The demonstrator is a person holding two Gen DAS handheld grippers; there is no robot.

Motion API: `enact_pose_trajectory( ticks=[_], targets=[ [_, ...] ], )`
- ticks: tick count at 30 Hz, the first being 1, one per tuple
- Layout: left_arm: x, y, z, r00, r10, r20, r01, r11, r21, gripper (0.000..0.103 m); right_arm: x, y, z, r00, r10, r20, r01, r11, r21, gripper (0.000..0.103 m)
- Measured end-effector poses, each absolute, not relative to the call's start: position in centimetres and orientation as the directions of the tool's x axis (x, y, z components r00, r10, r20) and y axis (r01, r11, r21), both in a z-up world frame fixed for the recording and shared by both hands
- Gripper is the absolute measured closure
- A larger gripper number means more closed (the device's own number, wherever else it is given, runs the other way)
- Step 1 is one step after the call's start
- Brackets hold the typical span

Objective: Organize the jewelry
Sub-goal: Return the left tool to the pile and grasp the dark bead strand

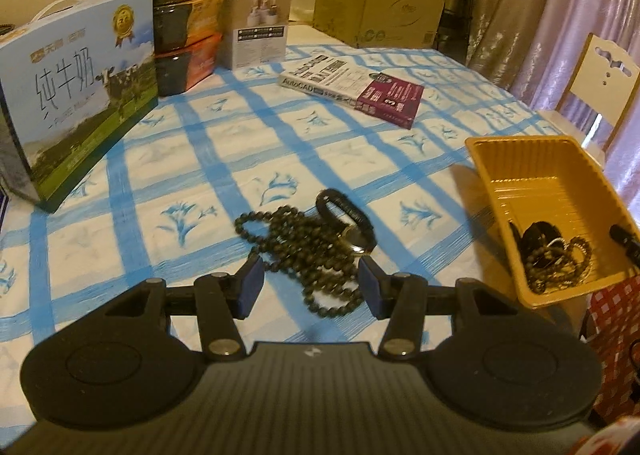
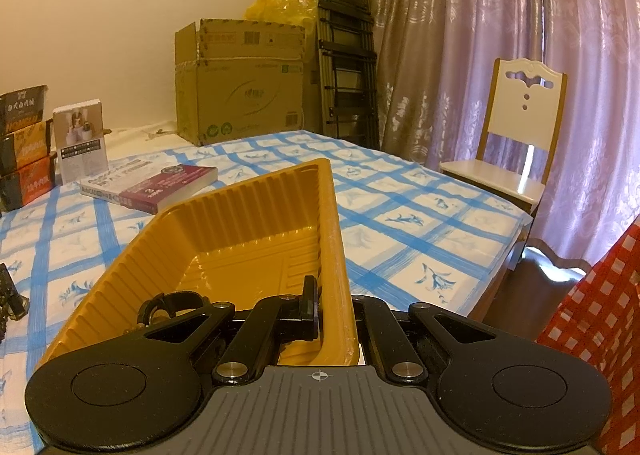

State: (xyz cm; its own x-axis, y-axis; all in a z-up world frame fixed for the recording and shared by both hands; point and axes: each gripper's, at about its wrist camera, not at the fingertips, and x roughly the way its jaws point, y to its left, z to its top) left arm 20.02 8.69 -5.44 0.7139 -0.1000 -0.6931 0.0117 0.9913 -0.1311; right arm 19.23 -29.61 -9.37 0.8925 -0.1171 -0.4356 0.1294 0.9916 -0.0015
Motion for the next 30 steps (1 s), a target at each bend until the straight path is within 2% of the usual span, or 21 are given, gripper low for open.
enact_pose_trajectory(
  ticks=[17,30],
  targets=[
    [20.8,7.5,-7.5,0.705,-0.089,-0.704,0.046,0.996,-0.081,0.055,18.8,-29.8,-9.2,0.891,-0.119,-0.438,0.126,0.992,-0.013,0.1],
    [24.8,6.9,-9.4,0.694,-0.076,-0.716,0.103,0.995,-0.007,0.06,18.8,-29.6,-9.3,0.891,-0.121,-0.438,0.126,0.992,-0.017,0.1]
  ],
)
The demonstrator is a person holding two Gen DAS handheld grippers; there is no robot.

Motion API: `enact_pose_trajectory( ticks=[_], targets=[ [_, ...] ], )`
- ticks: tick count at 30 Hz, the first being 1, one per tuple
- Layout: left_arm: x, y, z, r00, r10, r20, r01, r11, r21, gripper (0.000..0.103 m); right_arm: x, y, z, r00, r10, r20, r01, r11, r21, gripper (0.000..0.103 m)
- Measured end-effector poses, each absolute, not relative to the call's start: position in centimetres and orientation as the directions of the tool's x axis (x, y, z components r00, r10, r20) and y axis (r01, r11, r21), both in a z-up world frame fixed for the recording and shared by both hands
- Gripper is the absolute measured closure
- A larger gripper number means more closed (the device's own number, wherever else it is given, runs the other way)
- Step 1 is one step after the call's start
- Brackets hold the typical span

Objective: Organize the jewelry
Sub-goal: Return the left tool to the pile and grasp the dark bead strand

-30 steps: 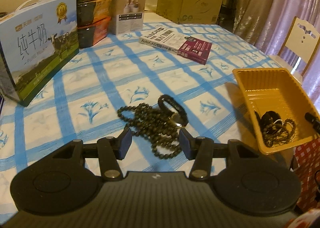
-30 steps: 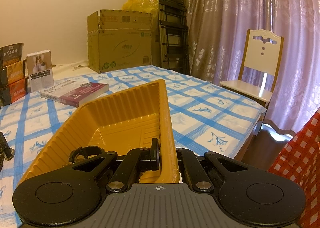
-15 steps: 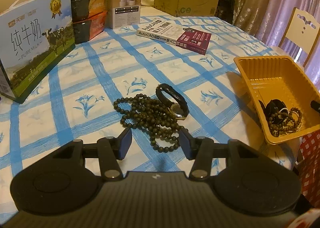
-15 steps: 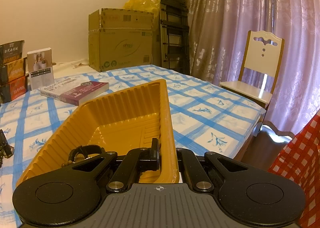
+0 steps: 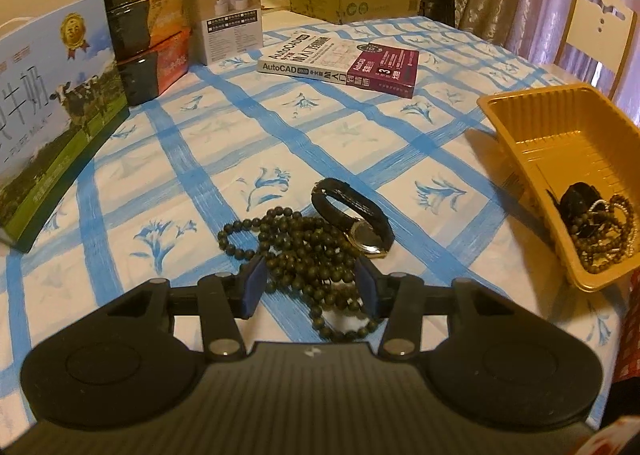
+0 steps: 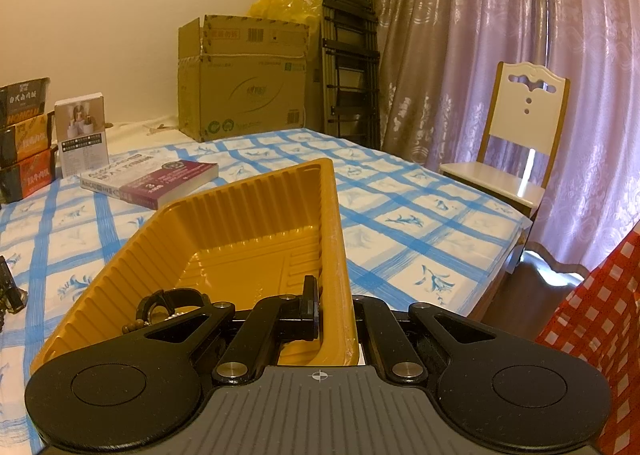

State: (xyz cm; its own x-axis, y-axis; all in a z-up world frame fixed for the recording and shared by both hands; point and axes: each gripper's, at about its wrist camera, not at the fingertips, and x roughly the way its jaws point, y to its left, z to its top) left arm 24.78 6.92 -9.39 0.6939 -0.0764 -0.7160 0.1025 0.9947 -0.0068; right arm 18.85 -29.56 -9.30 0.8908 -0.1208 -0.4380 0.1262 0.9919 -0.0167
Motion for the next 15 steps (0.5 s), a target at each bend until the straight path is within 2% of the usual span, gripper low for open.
enact_pose_trajectory(
  ticks=[6,15],
  targets=[
    [27.1,6.8,-10.4,0.683,-0.092,-0.725,0.123,0.992,-0.011,0.064,18.7,-29.7,-9.3,0.89,-0.121,-0.44,0.127,0.992,-0.017,0.1],
    [28.9,7.6,-11.8,0.656,-0.122,-0.745,0.143,0.989,-0.035,0.082,18.7,-30.1,-9.4,0.888,-0.122,-0.444,0.127,0.992,-0.018,0.1]
  ],
)
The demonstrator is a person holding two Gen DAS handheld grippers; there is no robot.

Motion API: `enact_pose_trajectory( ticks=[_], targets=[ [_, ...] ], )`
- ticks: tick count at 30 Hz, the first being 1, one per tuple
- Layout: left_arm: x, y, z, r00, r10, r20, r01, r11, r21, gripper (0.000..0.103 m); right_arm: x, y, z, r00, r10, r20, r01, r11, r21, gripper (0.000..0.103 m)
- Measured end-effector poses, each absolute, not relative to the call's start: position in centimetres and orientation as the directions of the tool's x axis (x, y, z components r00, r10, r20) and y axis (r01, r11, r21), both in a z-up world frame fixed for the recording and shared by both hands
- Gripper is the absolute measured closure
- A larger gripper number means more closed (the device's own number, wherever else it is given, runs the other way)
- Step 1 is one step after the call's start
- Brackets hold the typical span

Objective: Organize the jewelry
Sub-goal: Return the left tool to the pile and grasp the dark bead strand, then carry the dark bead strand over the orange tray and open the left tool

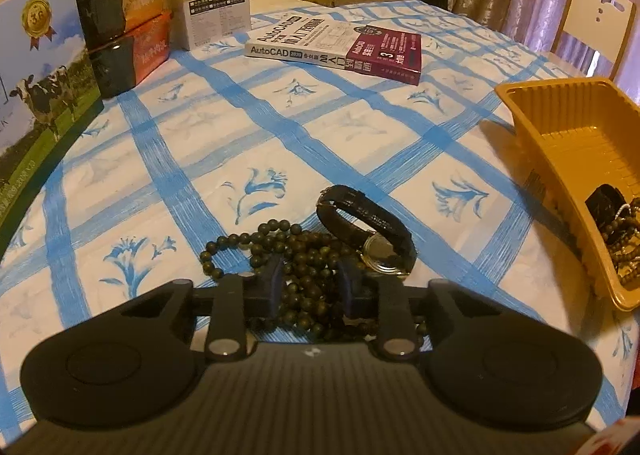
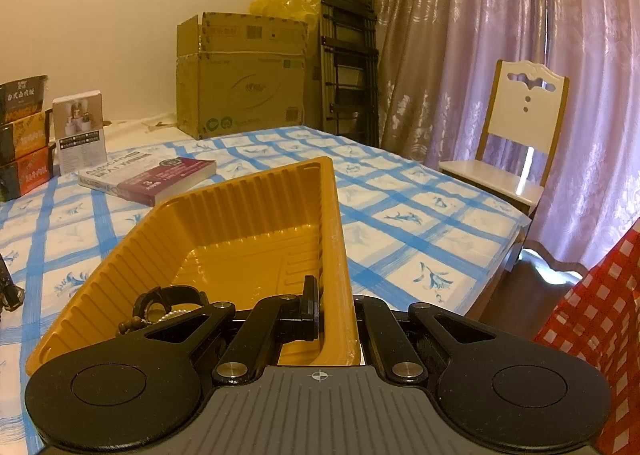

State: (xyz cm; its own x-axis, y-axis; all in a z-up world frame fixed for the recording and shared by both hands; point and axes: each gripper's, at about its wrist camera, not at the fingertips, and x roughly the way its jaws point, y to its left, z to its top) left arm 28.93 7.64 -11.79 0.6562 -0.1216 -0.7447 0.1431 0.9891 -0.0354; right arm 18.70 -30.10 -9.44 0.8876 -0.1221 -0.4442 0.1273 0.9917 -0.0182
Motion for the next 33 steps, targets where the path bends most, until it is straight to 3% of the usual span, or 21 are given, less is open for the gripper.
enact_pose_trajectory(
  ticks=[7,15,33],
  targets=[
    [28.6,7.8,-12.1,0.652,-0.158,-0.742,0.17,0.984,-0.06,0.097,18.7,-30.2,-9.5,0.887,-0.123,-0.445,0.128,0.992,-0.02,0.1],
    [26.7,7.9,-10.8,0.672,-0.154,-0.724,0.166,0.985,-0.056,0.097,18.7,-30.2,-9.5,0.887,-0.123,-0.445,0.129,0.992,-0.018,0.1],
    [21.9,5.9,-1.8,0.783,-0.27,-0.56,0.245,0.962,-0.121,0.097,18.6,-30.2,-9.3,0.889,-0.121,-0.442,0.125,0.992,-0.019,0.1]
  ],
)
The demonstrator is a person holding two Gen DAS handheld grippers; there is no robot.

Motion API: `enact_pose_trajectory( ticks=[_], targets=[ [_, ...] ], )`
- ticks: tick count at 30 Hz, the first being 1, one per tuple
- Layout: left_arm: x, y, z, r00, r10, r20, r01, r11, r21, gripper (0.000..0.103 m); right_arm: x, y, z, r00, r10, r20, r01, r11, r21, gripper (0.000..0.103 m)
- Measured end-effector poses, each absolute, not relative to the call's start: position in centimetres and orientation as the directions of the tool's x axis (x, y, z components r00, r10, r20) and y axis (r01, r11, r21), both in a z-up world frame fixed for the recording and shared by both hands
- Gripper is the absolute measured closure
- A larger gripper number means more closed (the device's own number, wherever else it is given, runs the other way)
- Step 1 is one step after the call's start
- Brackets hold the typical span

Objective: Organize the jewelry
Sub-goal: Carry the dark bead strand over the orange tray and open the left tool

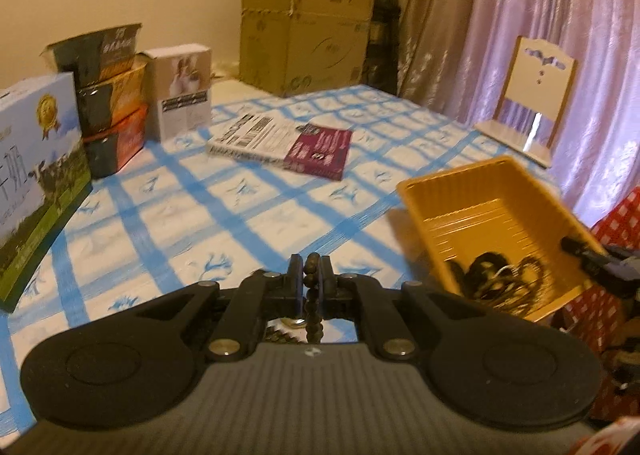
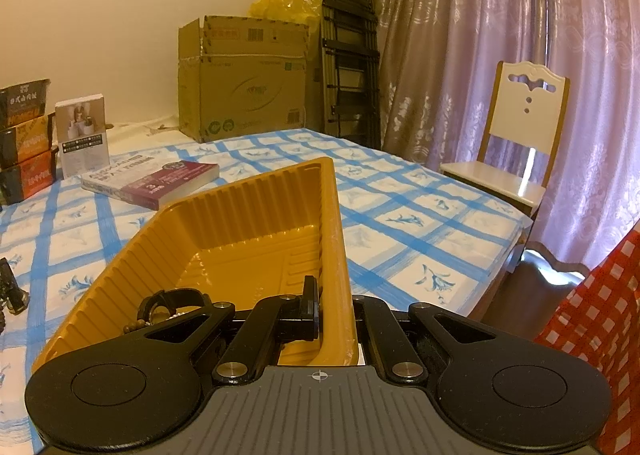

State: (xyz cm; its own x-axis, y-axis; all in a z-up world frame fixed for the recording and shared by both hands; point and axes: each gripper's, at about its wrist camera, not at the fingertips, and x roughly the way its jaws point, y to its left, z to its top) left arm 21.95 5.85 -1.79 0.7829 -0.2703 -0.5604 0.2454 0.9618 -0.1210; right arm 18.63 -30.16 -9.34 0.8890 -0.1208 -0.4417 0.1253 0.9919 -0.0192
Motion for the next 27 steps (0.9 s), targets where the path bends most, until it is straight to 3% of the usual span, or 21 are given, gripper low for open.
enact_pose_trajectory(
  ticks=[27],
  targets=[
    [25.4,-13.0,-2.8,0.549,-0.66,-0.513,0.566,0.745,-0.353,0.097,18.7,-29.2,-8.8,0.894,-0.103,-0.435,0.117,0.993,0.005,0.099]
  ],
)
